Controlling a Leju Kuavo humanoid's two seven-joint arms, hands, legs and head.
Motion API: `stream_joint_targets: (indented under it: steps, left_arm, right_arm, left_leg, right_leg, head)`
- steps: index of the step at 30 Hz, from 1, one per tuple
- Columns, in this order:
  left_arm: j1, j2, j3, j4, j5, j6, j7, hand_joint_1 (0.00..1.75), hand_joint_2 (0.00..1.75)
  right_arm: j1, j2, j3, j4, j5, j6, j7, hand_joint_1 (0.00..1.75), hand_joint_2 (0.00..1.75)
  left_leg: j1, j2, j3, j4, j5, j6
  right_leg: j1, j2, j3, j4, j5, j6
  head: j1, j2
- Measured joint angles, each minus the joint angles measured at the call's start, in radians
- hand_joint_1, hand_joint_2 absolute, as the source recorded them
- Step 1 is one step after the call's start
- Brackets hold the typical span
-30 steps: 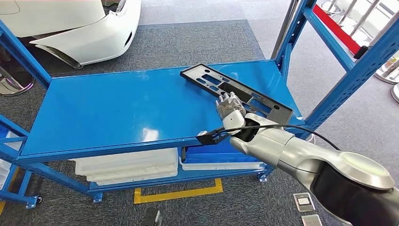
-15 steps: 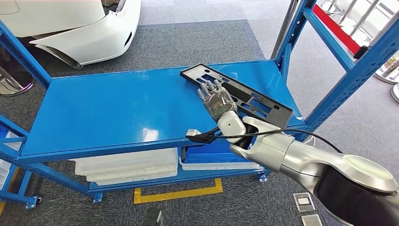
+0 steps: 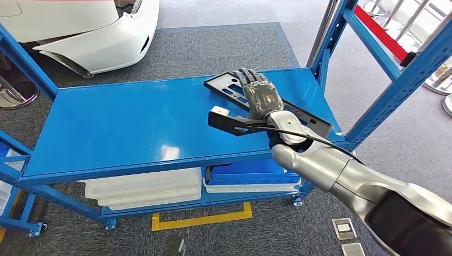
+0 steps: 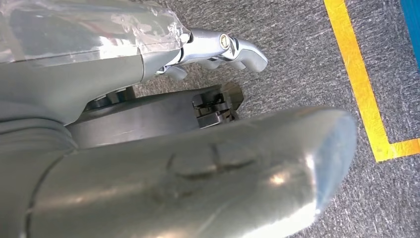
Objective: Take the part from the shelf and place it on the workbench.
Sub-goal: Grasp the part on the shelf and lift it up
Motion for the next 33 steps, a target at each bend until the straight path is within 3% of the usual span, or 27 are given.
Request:
stream_joint_targets:
  steps: [10,33]
  left_arm:
    - [0.0,0.0,0.0,0.0,0.002,-0.001,-0.018,0.0,0.0]
    - [0.0,-0.002,0.004,0.0,0.015,0.002,-0.025,0.0,0.0]
  right_arm:
    - [0.023,-0.05,-0.03,0.083,-0.043,0.051,0.092,0.0,1.75]
    - [0.049,-0.061,-0.047,0.273,-0.12,0.13,0.065,0.0,1.75]
  left_leg:
    - [0.0,0.0,-0.001,0.0,0.0,0.0]
    - [0.0,0.0,-0.002,0.0,0.0,0.0]
  right_leg:
    - [0.0,0.0,0.0,0.0,0.0,0.0]
    - [0.0,-0.001,-0.001,0.0,0.0,0.0]
  head:
    - [0.0,0.0]
    - [0.0,0.0]
